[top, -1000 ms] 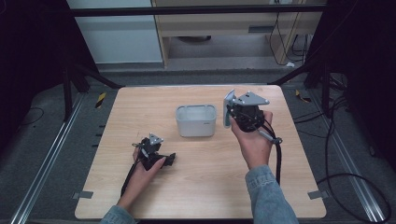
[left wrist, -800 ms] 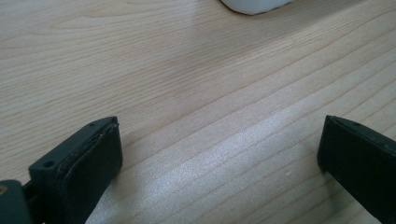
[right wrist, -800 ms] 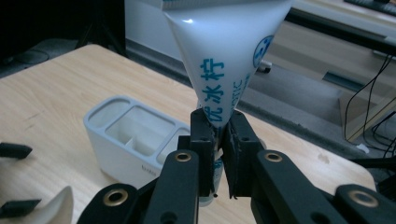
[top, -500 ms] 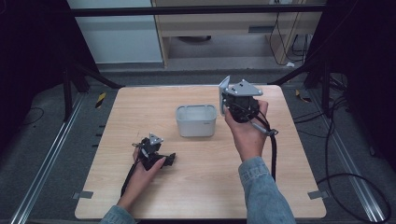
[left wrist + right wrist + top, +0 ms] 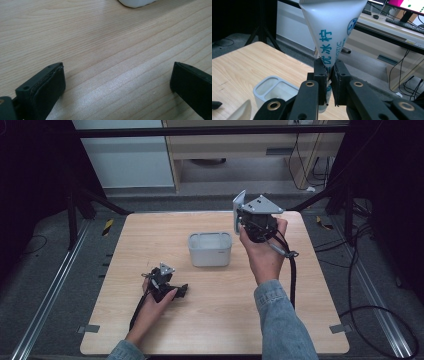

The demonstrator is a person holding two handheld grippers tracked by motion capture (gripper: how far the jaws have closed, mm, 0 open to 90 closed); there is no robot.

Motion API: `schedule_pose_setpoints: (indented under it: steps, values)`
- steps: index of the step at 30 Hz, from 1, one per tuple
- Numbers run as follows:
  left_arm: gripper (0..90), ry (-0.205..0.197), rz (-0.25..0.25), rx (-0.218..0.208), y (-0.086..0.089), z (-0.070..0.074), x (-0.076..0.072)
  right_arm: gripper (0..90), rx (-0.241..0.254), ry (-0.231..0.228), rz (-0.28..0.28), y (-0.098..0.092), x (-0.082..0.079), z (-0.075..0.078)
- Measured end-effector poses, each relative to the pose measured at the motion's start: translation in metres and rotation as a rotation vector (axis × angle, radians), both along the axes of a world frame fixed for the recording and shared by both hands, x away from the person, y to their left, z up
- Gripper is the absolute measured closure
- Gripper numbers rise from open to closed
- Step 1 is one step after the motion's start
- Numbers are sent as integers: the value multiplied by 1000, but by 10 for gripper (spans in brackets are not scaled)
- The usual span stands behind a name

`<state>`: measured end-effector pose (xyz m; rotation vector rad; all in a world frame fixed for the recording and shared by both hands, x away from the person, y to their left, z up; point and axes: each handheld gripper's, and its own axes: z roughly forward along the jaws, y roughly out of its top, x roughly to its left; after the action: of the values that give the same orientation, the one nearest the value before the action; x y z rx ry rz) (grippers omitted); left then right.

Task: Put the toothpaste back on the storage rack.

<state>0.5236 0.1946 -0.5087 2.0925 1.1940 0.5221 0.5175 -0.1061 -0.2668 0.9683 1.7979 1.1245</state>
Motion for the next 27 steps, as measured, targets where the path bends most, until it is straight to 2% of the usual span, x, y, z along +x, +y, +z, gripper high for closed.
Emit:
schedule_pose_setpoints:
  steps: [9,11,27]
  values:
    - [0,0,0,1,0,0,0,830,7,3,13,13,12,4]
    - [0,0,0,1,0,0,0,831,5,12,21,17,17,2]
    - [0,0,0,0,0,0,0,831,32,47,66,36,26,-9]
